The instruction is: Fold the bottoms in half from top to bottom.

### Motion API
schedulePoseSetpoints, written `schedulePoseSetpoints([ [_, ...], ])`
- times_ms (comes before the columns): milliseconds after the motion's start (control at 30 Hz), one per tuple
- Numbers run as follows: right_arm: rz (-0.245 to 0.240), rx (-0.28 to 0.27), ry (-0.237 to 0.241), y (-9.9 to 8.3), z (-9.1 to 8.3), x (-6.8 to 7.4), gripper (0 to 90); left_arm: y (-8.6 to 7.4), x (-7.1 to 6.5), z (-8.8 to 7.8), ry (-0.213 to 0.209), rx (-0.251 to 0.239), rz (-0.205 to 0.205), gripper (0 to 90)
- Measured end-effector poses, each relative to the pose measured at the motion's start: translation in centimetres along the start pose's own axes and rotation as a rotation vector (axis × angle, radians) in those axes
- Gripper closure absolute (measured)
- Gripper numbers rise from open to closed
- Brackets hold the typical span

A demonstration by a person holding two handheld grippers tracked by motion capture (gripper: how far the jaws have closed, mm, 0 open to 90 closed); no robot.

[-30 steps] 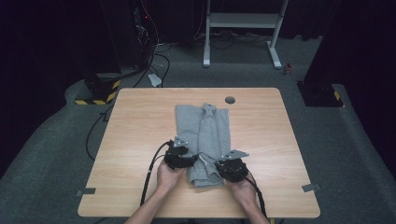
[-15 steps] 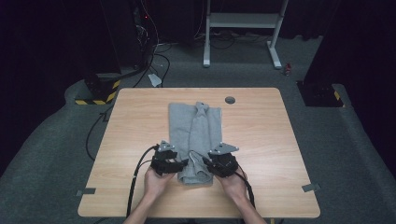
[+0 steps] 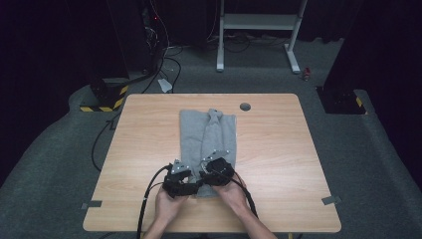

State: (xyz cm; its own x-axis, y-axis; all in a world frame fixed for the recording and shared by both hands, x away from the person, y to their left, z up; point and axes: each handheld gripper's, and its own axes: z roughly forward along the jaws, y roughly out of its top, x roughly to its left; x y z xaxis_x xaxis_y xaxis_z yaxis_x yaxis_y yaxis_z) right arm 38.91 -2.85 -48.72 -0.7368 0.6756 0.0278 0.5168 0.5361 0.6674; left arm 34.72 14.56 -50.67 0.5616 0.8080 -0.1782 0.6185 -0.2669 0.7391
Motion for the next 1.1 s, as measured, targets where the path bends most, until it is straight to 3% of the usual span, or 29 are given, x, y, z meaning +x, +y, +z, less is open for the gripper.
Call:
schedulePoseSetpoints([
  [167, -0.003, 0.017, 0.018, -0.5, 0.2, -0.3, 68.7, -0.8, 0.4, 0.7, -0.008, 0.000, -0.030, 32.0],
  [267, -0.031, 0.036, 0.019, -0.5, 0.3, -0.2, 77.4, -1.3, 0.3, 0.9, 0.010, -0.038, 0.015, 29.9],
  [467, -0.050, 0.001, -0.007, -0.6, -0.5, -0.1, 82.3, -1.8, 0.3, 0.9, 0.014, -0.068, 0.035, 29.0],
  [667, 0.014, -0.078, -0.008, -1.3, -2.8, -1.5, 82.4, -1.8, 0.4, 0.9, 0.006, -0.065, 0.026, 28.7],
  [800, 0.065, -0.108, -0.023, -2.6, -4.2, -2.9, 82.3, -1.8, 0.5, 0.9, -0.007, -0.063, 0.012, 28.9],
  [967, 0.118, -0.083, -0.038, -5.1, -4.7, -4.6, 81.7, -1.8, 0.7, 1.0, -0.014, -0.064, -0.007, 28.9],
  [1067, 0.159, -0.058, -0.018, -6.7, -4.4, -5.4, 79.7, -1.8, 0.5, 0.9, -0.014, -0.065, 0.001, 28.8],
  [1100, 0.152, -0.061, -0.024, -7.0, -4.3, -5.4, 78.4, -1.8, 0.5, 0.9, -0.010, -0.066, 0.008, 28.8],
])
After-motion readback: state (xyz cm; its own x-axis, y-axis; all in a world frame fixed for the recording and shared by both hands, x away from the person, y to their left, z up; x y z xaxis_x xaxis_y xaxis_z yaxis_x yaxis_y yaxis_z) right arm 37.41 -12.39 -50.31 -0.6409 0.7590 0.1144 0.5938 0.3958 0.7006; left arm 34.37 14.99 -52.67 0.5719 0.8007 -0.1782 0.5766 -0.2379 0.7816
